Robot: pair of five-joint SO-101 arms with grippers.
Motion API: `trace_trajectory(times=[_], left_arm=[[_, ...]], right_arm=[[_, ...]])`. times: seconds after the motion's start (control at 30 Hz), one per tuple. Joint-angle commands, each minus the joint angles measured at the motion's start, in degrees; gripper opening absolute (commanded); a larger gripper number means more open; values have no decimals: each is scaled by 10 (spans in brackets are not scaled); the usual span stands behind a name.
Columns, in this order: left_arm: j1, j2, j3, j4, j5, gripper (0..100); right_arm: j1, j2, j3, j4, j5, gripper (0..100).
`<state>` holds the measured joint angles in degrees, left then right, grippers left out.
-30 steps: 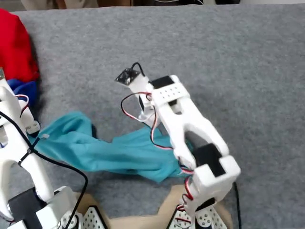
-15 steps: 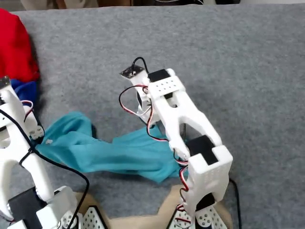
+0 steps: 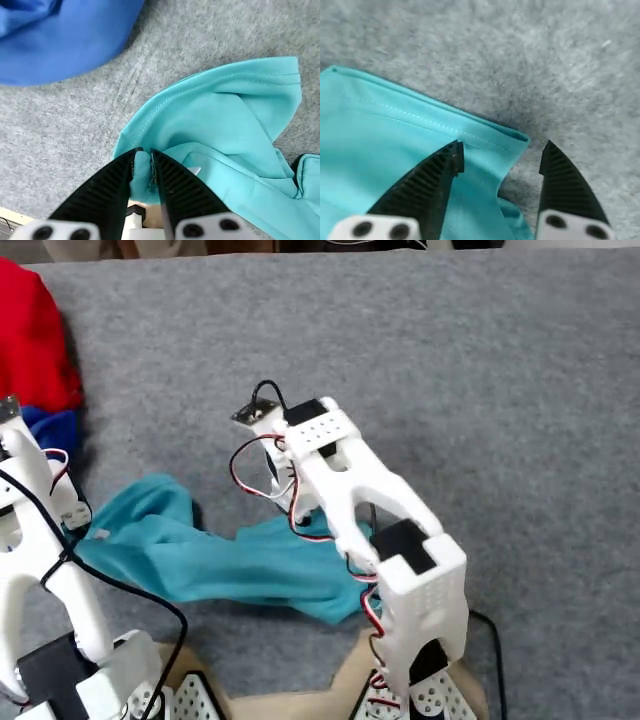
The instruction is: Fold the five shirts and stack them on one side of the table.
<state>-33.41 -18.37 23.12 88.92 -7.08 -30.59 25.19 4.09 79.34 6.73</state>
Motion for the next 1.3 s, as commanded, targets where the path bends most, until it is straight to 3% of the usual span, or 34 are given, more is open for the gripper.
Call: trace_trajectory(times=[0.0,0.63,0.87,1.07,1.27], left_arm=[[4,-5,-3,-4,-6,19],[4,-5,-3,-4,-6,19],[4,-5,-3,-4,-6,19],[4,-5,-3,-4,-6,19],[17,-7,-10,-21,-3,19]], right_arm=[[-5,9,-13,-3,-6,259],[-5,34,-13,-9,-6,23],[2,32,-29,9,-13,12],[79,32,-141,79,-54,12],[137,32,-361,199,-53,5]])
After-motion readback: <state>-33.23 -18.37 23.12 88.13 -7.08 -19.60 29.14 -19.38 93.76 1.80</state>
